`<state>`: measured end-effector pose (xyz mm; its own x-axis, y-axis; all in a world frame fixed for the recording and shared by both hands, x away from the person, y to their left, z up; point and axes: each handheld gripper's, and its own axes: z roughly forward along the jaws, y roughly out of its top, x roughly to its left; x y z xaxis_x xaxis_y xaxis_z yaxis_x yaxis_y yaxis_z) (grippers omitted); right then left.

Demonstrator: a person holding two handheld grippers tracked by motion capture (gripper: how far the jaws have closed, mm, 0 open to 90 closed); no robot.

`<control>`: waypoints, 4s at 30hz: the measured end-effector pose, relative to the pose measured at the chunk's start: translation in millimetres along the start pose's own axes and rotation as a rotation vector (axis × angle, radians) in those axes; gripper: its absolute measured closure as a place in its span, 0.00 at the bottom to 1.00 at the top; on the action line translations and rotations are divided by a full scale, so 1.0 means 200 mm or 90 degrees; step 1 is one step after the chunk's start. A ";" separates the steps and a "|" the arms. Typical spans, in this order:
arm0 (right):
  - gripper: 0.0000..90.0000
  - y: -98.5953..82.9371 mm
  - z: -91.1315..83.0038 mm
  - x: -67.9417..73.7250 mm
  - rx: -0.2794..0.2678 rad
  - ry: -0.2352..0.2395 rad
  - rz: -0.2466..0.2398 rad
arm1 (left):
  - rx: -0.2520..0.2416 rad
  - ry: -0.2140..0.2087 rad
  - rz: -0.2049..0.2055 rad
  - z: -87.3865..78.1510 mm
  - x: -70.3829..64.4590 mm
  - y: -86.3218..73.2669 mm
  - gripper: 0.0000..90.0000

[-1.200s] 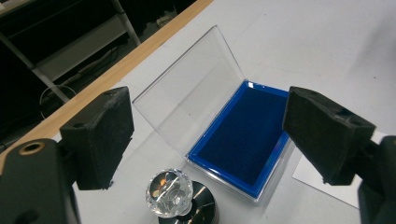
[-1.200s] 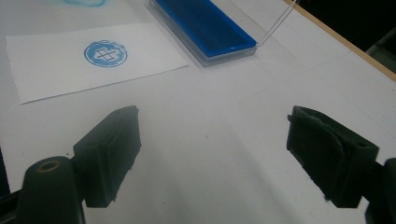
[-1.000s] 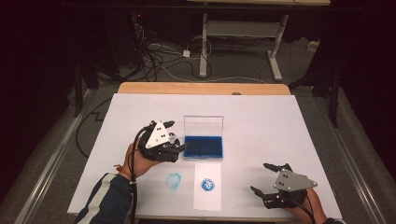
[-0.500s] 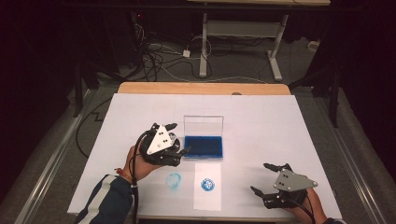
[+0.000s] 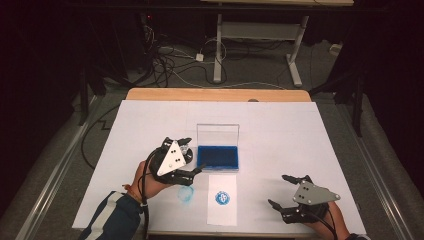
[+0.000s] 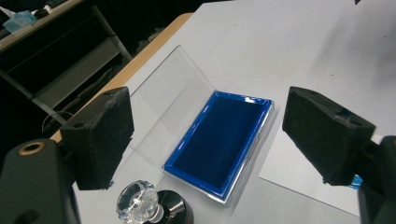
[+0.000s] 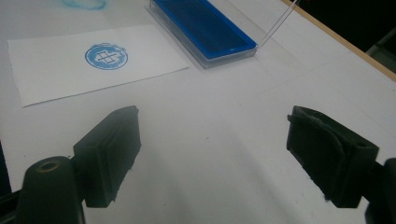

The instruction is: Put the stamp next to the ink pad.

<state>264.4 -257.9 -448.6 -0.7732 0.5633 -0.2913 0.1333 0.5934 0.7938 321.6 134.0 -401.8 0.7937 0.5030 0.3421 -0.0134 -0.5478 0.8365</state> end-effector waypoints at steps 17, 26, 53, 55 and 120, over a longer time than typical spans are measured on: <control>0.19 0.00 0.00 0.00 0.000 -0.005 -0.001 | -0.008 0.010 0.013 -0.05 -0.03 -0.03 0.18; 0.19 0.00 0.00 0.00 -0.002 -0.005 -0.001 | 0.004 0.018 0.022 -0.07 -0.05 -0.06 0.18; 0.19 0.01 -0.01 0.00 -0.016 -0.016 0.006 | 0.035 0.057 0.014 -0.20 -0.05 -0.28 0.18; 0.19 0.01 -0.01 0.00 -0.016 -0.016 0.006 | 0.042 0.056 0.014 -0.21 -0.05 -0.30 0.18; 0.19 0.00 0.00 -0.02 -0.003 -0.028 0.011 | 0.090 0.057 -0.040 -0.28 -0.05 -0.57 0.18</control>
<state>268.6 -260.2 -447.8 -0.7427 0.5980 -0.3013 0.1430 0.5813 0.8010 281.0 228.3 -477.9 0.7330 0.5929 0.3333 0.1253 -0.5993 0.7906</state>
